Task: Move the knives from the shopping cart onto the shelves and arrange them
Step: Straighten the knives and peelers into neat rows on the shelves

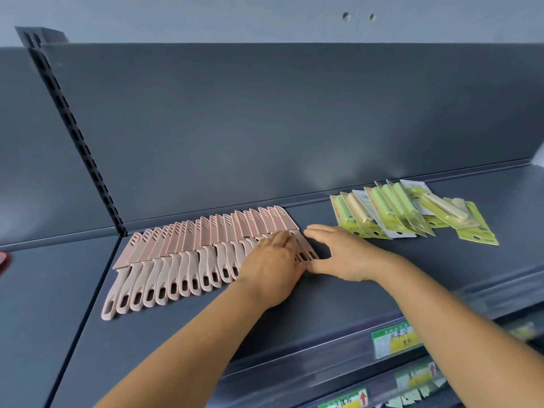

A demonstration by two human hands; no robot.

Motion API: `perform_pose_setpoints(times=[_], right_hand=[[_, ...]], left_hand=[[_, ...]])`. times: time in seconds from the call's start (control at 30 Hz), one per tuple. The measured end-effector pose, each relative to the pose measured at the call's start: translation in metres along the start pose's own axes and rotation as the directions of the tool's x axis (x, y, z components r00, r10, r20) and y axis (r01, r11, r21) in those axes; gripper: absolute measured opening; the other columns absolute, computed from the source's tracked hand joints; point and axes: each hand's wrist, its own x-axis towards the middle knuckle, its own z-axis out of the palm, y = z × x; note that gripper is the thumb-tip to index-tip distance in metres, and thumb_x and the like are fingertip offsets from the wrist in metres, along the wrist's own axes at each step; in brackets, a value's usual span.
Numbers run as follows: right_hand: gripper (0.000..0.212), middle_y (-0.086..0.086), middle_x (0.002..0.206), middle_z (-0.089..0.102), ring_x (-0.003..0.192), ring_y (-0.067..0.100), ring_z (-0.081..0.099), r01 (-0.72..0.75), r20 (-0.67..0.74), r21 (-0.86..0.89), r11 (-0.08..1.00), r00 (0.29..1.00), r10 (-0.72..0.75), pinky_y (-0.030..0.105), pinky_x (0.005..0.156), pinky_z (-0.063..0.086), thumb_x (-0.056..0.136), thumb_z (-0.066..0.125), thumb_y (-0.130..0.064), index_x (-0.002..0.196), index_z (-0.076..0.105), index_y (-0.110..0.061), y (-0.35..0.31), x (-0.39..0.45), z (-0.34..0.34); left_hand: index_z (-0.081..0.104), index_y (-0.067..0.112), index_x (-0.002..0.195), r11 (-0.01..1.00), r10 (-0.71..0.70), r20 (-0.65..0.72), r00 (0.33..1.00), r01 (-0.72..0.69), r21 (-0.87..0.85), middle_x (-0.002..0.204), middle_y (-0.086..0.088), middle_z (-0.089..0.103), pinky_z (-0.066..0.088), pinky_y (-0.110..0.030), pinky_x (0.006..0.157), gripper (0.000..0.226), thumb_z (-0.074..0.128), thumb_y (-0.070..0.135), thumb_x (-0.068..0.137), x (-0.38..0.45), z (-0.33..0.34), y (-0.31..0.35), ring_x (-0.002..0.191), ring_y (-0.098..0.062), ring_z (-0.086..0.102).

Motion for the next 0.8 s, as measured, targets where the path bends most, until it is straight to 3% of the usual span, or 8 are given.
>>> perform_pose_setpoints(times=[0.13, 0.43, 0.6, 0.8], right_hand=[[0.071, -0.008, 0.16, 0.006, 0.147, 0.012, 0.003, -0.061, -0.058, -0.171, 0.983, 0.997, 0.052, 0.03, 0.117, 0.009, 0.095, 0.046, -0.048, 0.153, 0.014, -0.022, 0.007, -0.012, 0.0], [0.069, -0.012, 0.16, 0.005, 0.147, 0.018, -0.004, -0.165, -0.207, -0.281, 0.945, 0.972, 0.108, 0.041, 0.117, 0.005, 0.095, 0.041, -0.05, 0.151, 0.004, -0.038, 0.071, -0.017, -0.042], [0.071, -0.006, 0.16, -0.011, 0.146, 0.027, -0.016, -0.185, -0.126, -0.34, 0.922, 0.981, 0.151, 0.053, 0.116, 0.002, 0.091, 0.04, -0.06, 0.148, -0.001, -0.047, 0.123, -0.001, -0.061], [0.069, -0.011, 0.159, -0.012, 0.143, 0.027, -0.025, -0.082, -0.014, -0.295, 0.952, 0.997, 0.081, 0.058, 0.115, 0.0, 0.086, 0.042, -0.066, 0.147, 0.017, -0.045, 0.168, 0.011, -0.074]], left_hand=[[0.02, 0.012, 0.15, 0.998, 0.041, -0.03, 0.999, -0.04, 0.039, 0.157, -0.006, 0.02, 0.012, -0.032, 0.117, 0.06, 0.035, 0.041, 0.1, 0.005, -0.001, 0.008, 0.145, -0.022, 0.016], [0.02, 0.02, 0.149, 0.997, 0.042, -0.083, 0.996, -0.047, -0.058, 0.15, -0.003, 0.03, 0.021, -0.03, 0.112, 0.061, 0.042, 0.042, 0.097, 0.05, -0.004, 0.059, 0.139, -0.022, 0.026], [0.017, 0.025, 0.15, 0.981, -0.119, 0.022, 0.993, 0.121, -0.15, 0.15, -0.003, 0.028, 0.028, -0.035, 0.111, 0.063, 0.04, 0.049, 0.096, 0.094, 0.016, 0.087, 0.138, -0.026, 0.029], [0.02, 0.026, 0.15, 0.922, -0.296, 0.1, 0.95, 0.312, -0.228, 0.135, -0.004, 0.04, 0.032, -0.035, 0.107, 0.064, 0.04, 0.053, 0.095, 0.133, 0.033, 0.114, 0.131, -0.026, 0.036]])
